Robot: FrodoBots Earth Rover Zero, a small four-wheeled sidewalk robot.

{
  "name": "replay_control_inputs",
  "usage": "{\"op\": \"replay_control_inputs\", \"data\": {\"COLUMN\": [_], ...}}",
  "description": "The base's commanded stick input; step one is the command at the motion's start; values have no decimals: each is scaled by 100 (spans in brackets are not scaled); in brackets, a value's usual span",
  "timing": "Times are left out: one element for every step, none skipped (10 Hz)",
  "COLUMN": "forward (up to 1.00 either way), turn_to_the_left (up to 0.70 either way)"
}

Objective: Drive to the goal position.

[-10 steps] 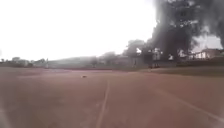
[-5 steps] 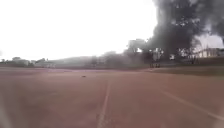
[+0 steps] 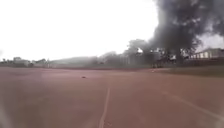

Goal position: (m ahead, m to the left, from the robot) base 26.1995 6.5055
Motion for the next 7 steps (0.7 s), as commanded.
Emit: {"op": "replay_control_inputs", "data": {"forward": [70, 70, 70, 70, 70, 70, 70], "turn_to_the_left": [0, 0, 0, 0, 0, 0, 0]}}
